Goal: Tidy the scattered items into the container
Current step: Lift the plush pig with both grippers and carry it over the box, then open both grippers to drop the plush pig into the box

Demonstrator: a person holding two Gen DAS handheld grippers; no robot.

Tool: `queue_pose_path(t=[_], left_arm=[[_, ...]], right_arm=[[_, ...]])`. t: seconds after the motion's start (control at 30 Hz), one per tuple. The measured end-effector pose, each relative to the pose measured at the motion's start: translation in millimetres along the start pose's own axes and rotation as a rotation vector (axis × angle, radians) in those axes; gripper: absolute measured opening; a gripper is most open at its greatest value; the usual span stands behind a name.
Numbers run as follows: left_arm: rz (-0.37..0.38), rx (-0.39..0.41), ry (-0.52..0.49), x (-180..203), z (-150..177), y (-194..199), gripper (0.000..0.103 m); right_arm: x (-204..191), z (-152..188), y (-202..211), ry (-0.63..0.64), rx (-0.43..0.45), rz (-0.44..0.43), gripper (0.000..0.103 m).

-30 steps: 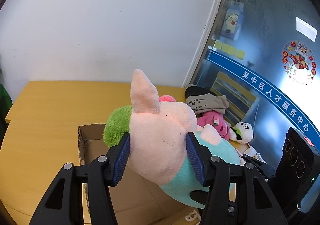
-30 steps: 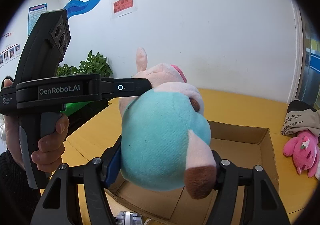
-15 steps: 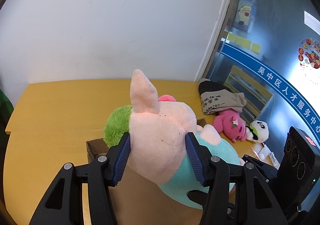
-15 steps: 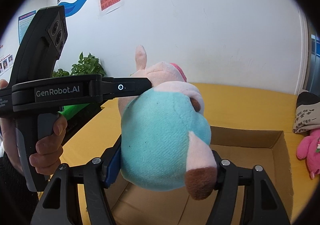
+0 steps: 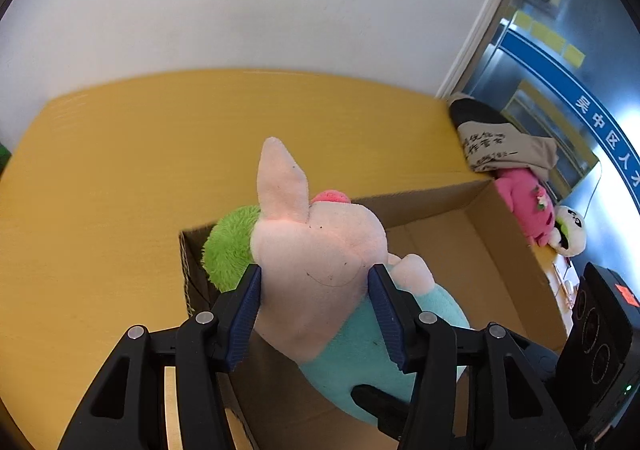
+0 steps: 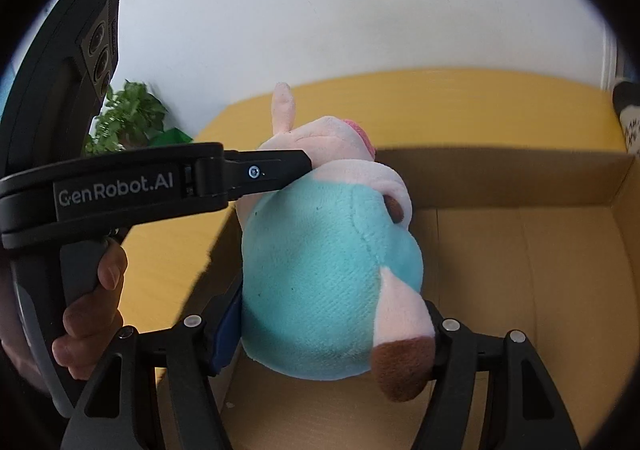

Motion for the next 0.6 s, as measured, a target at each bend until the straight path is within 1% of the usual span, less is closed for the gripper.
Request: queue_pose_path(t=[0.1,0.17,0.2,0.23,0.3,0.33,0.4,0.47,0.5,0.53,0.6], left_arm=[[-0.022,-0.050,-0.010,-4.2,14.0,-20.2,0.056],[-0.016,-0.041,-0.004,-5.5,15.0,-20.9,0.056],[-0.015,-0.042,0.005,-6.4,14.5,-21.1,0.057],[-0.015,-0.045,0.015,-7.6,13.8,-21.1,0.061],[-0.023,-0.050,0.034,-9.8,13.5,-18.9,0.066],[-0.026,-0.048,0.054,-10.8,13.5,-16.1,0.068],[-0.021,-0.027,0.103,-13.3,13.5,-5.4,0.068],[-0.021,0.017,0.135,-12.7,11.9,13.4,0.069],[-0.028,0.038,0.141,-11.2,10.5,22.8,0.072],[-0.038,0.062,0.140,-8.6,10.0,34.7,0.078],[-0.061,0.104,0.128,0.1,13.2,59.2,0.084]], right_arm=[[5.5,14.8,-20.0,-0.034,-0.059,0.012,0.067],[6.6,18.1,-23.3,-0.044,-0.068,0.025,0.069],[6.7,17.8,-22.8,-0.050,-0.071,0.030,0.074],[6.3,18.6,-24.5,-0.049,-0.088,0.036,0.085],[1.3,24.9,-27.4,-0.009,-0.132,0.066,0.091],[-2.2,29.7,-24.7,0.023,-0.140,0.080,0.091],[-4.8,35.8,-15.1,0.029,-0.146,0.053,0.091],[-2.9,36.5,3.7,0.013,-0.131,0.019,0.091],[-2.3,36.4,12.8,0.021,-0.115,0.020,0.091],[-1.5,37.2,25.4,0.031,-0.098,0.022,0.091],[-0.2,41.7,53.4,0.040,-0.079,-0.006,0.091]])
Point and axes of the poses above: each gripper's, at about its wrist camera, not at the fingertips, and y roughly against the way its jaws point, x to its right, z to its underside, the point moved 5 cm from there along -y, roughly the way its jaws point, and after that the axes turned 6 degrees about -y, right-handed, at the moved point
